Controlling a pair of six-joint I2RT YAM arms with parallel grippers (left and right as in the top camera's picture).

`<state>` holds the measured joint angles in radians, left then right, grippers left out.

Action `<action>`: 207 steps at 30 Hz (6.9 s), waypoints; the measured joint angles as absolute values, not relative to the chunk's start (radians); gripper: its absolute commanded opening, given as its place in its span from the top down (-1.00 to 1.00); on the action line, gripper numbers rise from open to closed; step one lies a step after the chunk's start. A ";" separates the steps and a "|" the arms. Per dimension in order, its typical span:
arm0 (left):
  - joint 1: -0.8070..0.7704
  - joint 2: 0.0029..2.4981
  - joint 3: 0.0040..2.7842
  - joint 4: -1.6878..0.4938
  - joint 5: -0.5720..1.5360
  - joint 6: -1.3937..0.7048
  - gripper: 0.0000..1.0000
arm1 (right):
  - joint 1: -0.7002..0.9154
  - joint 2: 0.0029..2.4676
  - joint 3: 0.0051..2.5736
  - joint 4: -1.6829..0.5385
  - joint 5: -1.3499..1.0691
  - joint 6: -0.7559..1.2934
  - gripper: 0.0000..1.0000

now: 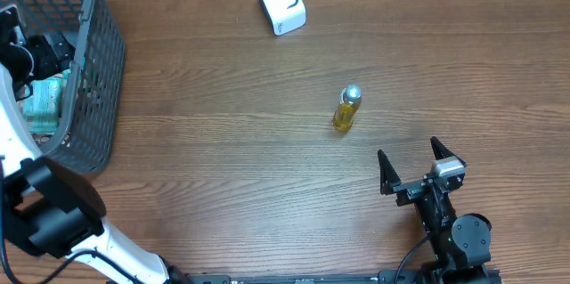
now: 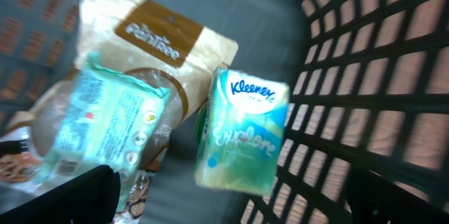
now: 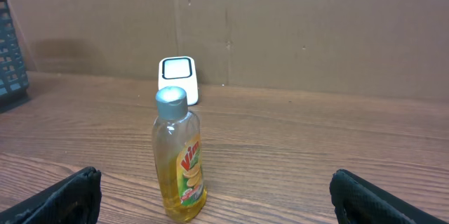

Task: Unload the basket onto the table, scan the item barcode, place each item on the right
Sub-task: 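Release the bottle and move the left gripper back into the basket, then grasp the Kleenex tissue pack in the basket with the left gripper, then carry the Kleenex pack out and lower it beside the soap bottle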

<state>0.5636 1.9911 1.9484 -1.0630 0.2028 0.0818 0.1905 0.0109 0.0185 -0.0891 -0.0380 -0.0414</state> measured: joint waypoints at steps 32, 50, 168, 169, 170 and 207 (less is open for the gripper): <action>0.562 2.191 1.948 -1.031 0.244 0.123 -0.68 | 0.190 0.011 0.019 -0.088 -0.038 -0.041 -1.00; 0.556 2.191 1.946 -1.019 0.175 0.131 -0.75 | 0.190 0.011 0.019 -0.088 -0.038 -0.041 -1.00; -0.747 1.751 1.217 -0.672 -0.117 -0.682 0.10 | 0.190 0.011 0.019 -0.089 -0.038 -0.042 -1.00; -0.751 1.752 1.217 -0.672 -0.117 -0.682 0.10 | 0.191 0.011 0.019 -0.088 -0.038 -0.042 -1.00; -0.751 1.753 1.217 -0.671 -0.117 -0.682 0.09 | 0.191 0.011 0.019 -0.089 -0.038 -0.041 -1.00; -0.593 1.803 1.684 -1.359 -0.124 -0.543 0.92 | 0.190 0.011 0.019 -0.089 -0.038 -0.041 -1.00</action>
<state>-0.5926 1.8030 1.6836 -1.3590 -0.1242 -0.5434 0.1902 0.0109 0.0185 -0.0887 -0.0380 -0.0414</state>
